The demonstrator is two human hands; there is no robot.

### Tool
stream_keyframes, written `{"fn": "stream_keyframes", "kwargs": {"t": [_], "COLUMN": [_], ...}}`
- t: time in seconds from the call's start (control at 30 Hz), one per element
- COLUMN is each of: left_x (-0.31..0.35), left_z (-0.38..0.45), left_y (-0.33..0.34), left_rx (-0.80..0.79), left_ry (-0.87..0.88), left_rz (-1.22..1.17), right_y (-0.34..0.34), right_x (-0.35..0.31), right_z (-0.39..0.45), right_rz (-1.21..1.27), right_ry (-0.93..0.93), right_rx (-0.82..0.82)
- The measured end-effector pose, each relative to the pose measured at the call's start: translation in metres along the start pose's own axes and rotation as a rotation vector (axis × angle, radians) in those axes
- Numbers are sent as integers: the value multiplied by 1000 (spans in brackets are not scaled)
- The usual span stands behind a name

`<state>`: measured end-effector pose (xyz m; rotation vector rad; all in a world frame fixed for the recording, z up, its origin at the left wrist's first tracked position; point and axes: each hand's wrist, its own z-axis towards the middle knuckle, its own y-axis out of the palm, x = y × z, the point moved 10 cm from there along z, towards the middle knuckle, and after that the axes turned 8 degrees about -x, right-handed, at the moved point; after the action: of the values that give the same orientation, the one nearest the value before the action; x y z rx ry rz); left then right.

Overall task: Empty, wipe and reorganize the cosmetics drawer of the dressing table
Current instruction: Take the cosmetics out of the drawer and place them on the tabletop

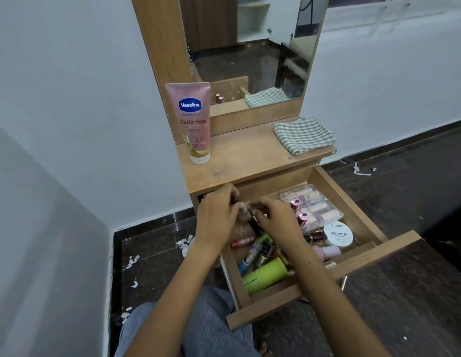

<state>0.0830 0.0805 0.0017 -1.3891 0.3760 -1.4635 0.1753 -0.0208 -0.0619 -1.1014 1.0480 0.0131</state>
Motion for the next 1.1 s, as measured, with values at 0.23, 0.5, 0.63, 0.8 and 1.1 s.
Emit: {"fn": "stream_keyframes", "kwargs": {"t": [0.23,0.5,0.63,0.8,1.1], "left_x": [-15,-40,-49,-46,3], "left_z": [10,41,45,31,-36], "left_y": [-81,-81,-76,-76,-8], "left_rx": [333,323,318,379,217], "left_ry": [-52,-3,-16,-44,70], "left_rz": [-324,-50,-68,-80,88], "right_y": [-6,-5,-5,-11,16], "right_x": [-6,-6,-8,-6,1], "right_z": [-2,-1,1,-2,-5], "right_rz": [52,44,36,80,-268], "right_ry": [-24,-17,-14,-13,72], "right_rx": [36,24,16,78,-178]}}
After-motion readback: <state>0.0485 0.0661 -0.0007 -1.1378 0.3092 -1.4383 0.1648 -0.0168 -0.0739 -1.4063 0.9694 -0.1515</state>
